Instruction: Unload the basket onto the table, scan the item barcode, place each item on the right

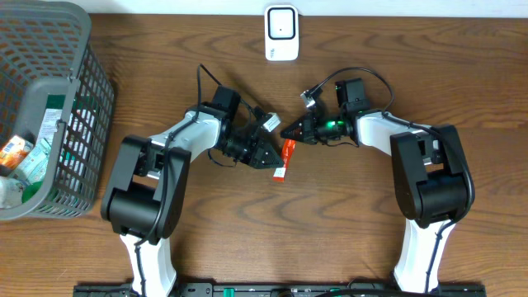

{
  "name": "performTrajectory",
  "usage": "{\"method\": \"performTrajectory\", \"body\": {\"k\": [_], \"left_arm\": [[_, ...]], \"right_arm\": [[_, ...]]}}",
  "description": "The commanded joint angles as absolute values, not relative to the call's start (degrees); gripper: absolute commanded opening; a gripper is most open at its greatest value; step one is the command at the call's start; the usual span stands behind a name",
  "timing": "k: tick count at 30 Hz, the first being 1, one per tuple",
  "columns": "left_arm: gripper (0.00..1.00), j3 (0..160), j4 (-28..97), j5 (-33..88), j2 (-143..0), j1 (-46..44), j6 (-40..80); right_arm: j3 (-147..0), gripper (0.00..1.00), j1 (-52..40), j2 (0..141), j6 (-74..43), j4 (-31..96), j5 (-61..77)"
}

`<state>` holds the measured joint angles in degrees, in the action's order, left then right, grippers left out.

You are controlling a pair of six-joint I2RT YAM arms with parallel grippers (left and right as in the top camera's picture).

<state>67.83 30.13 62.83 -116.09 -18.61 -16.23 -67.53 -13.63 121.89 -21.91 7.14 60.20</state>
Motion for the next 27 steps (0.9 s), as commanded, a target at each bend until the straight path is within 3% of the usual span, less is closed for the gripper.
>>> {"method": "performTrajectory", "body": {"k": [1, 8, 13, 19, 27], "left_arm": [[0.07, 67.70, 27.83, 63.86, -118.34, -19.18, -15.97], [0.07, 67.70, 19.59, 60.42, -121.67, -19.31, -5.37], [0.07, 67.70, 19.35, 60.40, -122.50, -19.59, -4.14], [0.07, 67.70, 19.38, 59.18, -122.50, -20.27, -3.03], [0.07, 67.70, 20.91, 46.54, -122.50, -23.27, 5.10]], "right_arm": [[-67.05, 0.01, -13.72, 121.84, -20.95, 7.16, 60.25], [-66.96, 0.01, -13.72, 121.84, -20.49, 8.36, 60.23], [-66.96, 0.01, -13.72, 121.84, -19.42, 11.31, 59.40], [-66.96, 0.01, -13.72, 121.84, -17.93, 18.15, 49.06], [-66.96, 0.01, -13.72, 121.84, -18.41, 19.79, 38.94]]}}
